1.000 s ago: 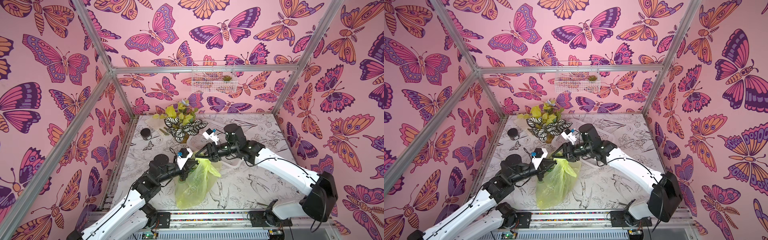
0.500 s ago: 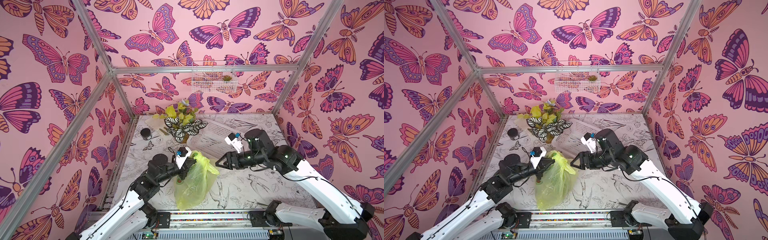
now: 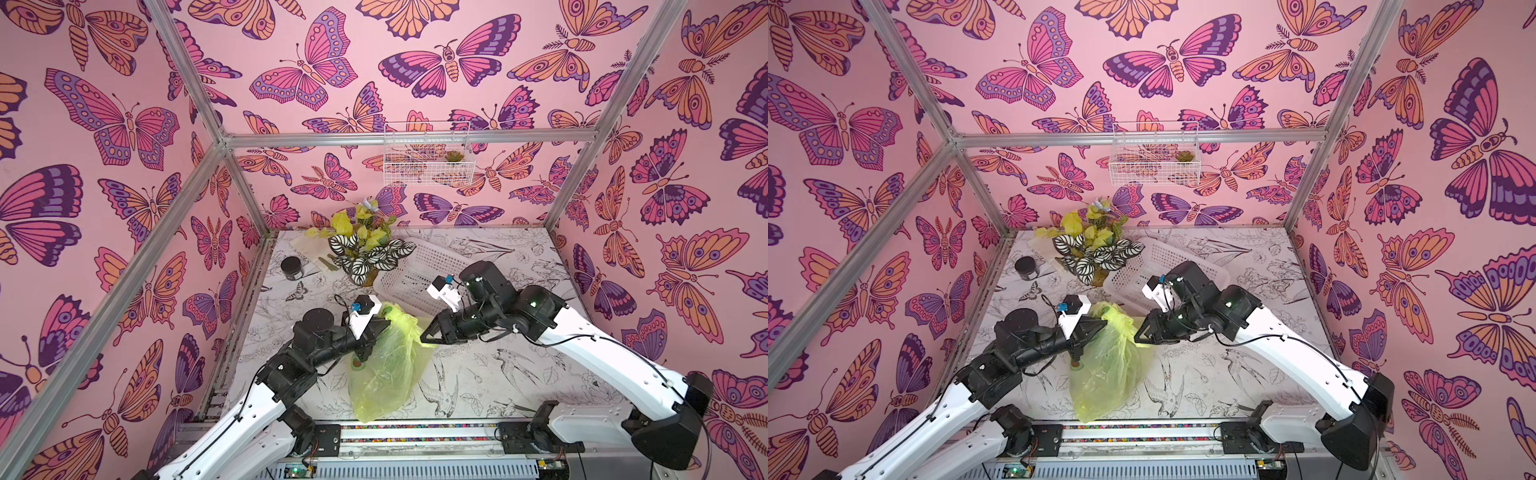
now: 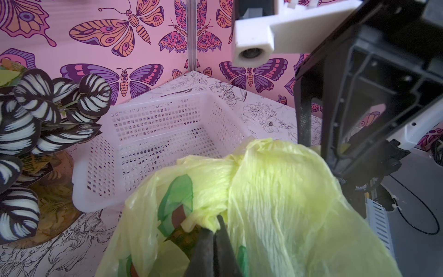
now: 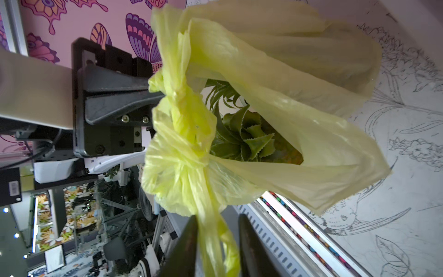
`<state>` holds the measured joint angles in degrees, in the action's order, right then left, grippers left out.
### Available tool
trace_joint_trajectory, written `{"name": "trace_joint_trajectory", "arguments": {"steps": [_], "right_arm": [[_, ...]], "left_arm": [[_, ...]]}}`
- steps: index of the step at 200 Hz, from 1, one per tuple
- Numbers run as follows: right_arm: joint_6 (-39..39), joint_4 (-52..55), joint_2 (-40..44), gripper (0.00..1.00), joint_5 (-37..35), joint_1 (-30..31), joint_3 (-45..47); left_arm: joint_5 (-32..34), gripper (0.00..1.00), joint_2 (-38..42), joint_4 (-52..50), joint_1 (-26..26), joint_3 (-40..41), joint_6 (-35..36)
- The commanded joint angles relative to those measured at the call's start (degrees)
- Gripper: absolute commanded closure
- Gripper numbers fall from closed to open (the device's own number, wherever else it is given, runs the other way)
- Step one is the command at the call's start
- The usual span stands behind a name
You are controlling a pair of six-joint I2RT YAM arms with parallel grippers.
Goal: Place the pineapple into a plastic bag & tie a knot
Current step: Tie the plastic bag at the center of the board.
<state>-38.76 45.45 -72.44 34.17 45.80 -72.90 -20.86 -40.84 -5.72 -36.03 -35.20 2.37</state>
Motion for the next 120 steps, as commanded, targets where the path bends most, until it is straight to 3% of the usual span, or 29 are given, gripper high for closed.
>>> {"name": "trace_joint_trajectory", "arguments": {"steps": [1,4,36,73,88,120], "right_arm": [[1.0,-2.0,-0.4,0.96,1.2,0.3,0.0],[1.0,-2.0,-0.4,1.0,1.0,0.3,0.0],[2.5,2.7,0.9,1.0,-6.1,0.0,-1.2],[4.1,10.7,1.5,1.0,-16.9,-0.5,-2.9],[4.8,14.7,1.3,1.0,-20.8,-0.5,-3.4],[6.1,24.7,2.7,1.0,-30.8,-0.6,-3.4]], "left_arm": [[1.2,1.0,0.8,-2.8,-0.2,-2.7,0.8],[1.4,1.0,0.8,-3.2,-0.2,-2.9,0.8],[4.8,1.0,1.5,-12.2,-0.2,-8.4,1.7],[15.2,1.0,2.0,-24.1,-0.2,-18.3,3.2],[21.2,1.0,0.8,-27.7,-0.2,-21.1,3.6],[41.0,1.0,-1.1,-32.2,0.1,-21.3,0.7]]}}
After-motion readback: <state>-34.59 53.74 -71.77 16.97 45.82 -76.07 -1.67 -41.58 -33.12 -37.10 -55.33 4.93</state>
